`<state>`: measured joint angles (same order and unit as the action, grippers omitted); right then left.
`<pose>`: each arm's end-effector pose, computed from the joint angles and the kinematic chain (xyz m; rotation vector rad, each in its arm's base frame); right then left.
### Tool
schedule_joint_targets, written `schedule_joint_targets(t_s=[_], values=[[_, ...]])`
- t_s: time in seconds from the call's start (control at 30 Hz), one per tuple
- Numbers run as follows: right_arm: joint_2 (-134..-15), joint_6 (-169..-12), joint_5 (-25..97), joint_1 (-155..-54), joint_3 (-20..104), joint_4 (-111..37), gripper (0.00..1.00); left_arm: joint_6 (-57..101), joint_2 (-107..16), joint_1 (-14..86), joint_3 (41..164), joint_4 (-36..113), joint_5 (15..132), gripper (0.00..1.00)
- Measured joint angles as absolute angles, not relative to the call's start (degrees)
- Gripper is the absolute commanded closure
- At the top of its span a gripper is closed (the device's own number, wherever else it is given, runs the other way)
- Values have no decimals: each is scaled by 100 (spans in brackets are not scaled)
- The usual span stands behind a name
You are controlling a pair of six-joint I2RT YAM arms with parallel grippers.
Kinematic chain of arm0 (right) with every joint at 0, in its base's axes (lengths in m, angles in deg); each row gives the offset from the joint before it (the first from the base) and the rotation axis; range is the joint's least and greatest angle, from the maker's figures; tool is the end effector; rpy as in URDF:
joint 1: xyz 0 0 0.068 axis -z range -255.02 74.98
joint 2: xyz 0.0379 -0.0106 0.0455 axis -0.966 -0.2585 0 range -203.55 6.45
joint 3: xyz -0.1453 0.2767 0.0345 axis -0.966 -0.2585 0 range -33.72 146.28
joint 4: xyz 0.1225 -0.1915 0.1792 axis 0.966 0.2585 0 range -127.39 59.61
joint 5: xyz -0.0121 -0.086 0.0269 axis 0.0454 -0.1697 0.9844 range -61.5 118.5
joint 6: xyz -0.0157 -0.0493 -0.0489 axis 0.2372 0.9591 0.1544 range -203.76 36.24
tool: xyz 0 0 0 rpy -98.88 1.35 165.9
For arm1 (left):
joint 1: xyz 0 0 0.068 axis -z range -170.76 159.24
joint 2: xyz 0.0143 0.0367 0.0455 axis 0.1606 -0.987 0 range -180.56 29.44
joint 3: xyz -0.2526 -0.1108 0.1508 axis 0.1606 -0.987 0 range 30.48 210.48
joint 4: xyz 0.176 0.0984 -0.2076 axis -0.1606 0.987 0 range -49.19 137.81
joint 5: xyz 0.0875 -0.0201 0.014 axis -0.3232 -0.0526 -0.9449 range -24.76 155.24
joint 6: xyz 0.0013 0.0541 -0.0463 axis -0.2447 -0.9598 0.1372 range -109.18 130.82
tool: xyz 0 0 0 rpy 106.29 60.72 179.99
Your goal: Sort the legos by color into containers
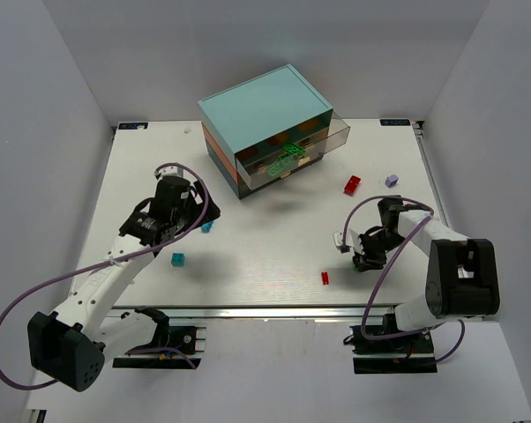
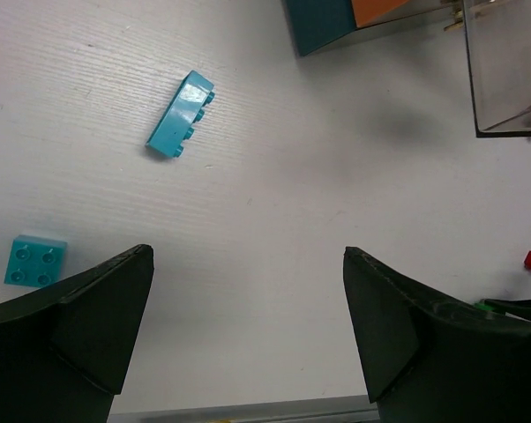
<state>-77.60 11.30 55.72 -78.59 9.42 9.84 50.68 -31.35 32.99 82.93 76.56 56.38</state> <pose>0.2372 0.0416 0.1582 -2.0899 1.7822 0.4321 0.2283 -0.0905 0.3089 -0.4070 2.3236 -0.3710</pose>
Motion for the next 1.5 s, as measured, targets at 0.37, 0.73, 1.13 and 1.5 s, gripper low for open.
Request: schedule_joint_targets(t_s=[0.37,0.73,1.13,1.5], values=[[-7683,-1309,7041,-8097,3967,1211,94,5301,-3327,3238,8264,7885,5190,2],[-8383,-6004,6722,-8996,5586,-1449,93,5430,-3769,3046,8096,8060,5117,2],[-9780,-7468,6016,-9306,6611,-1958,43,5623,-3262,3035,7790,8244,5098,2],[-9692,-7770,6182,-9227,6701,-1956,50,5675,-3293,3035,7681,8255,5096,2]])
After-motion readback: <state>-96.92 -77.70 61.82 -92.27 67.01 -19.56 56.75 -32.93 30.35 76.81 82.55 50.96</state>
